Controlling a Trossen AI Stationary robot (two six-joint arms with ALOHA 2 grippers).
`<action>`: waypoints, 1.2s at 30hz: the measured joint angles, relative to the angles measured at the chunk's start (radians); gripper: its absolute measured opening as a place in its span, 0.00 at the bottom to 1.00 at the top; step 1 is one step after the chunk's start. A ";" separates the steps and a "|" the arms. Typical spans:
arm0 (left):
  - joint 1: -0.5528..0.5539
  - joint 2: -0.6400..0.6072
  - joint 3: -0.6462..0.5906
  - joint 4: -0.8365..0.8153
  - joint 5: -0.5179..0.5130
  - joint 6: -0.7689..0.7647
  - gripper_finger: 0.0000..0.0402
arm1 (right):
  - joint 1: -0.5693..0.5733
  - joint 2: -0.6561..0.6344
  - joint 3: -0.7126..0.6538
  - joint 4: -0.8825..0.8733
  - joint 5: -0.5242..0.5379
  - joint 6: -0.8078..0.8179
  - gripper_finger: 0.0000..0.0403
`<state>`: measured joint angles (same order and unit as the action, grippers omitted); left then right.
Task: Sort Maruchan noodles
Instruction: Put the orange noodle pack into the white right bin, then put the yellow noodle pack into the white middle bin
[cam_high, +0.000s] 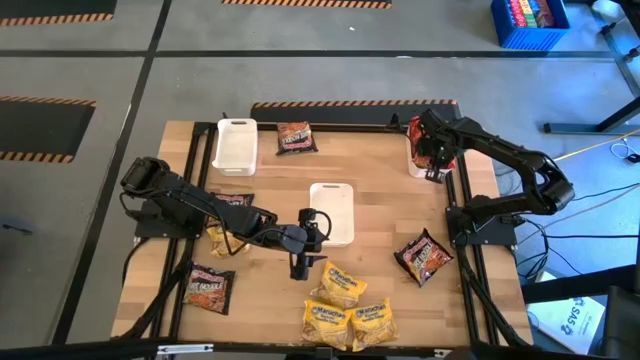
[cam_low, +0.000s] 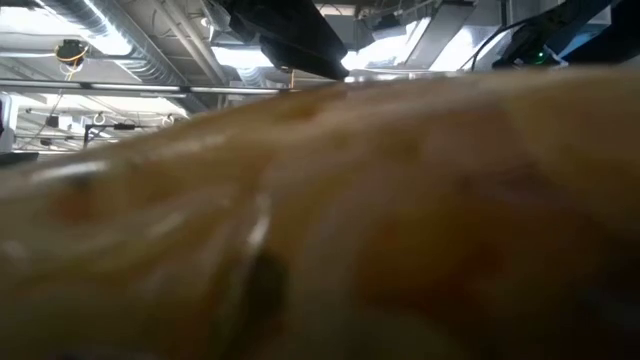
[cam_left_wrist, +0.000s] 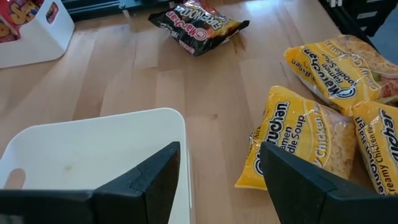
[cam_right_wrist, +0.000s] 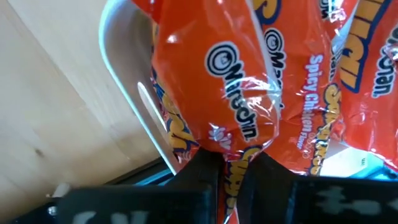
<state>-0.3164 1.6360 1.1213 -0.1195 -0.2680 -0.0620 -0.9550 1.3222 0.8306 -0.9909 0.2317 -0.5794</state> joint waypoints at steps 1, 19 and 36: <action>0.000 0.000 0.000 0.000 0.000 0.006 0.54 | 0.000 -0.005 0.003 0.001 0.000 0.009 0.02; 0.000 0.000 0.000 0.001 0.000 0.015 0.54 | -0.001 -0.018 0.052 -0.079 0.023 0.056 0.46; -0.003 0.000 0.000 0.029 0.000 -0.011 0.54 | 0.000 -0.152 0.293 -0.325 -0.306 0.286 0.49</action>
<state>-0.3199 1.6360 1.1213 -0.0908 -0.2683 -0.0729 -0.9549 1.1701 1.1231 -1.3154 -0.0740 -0.2937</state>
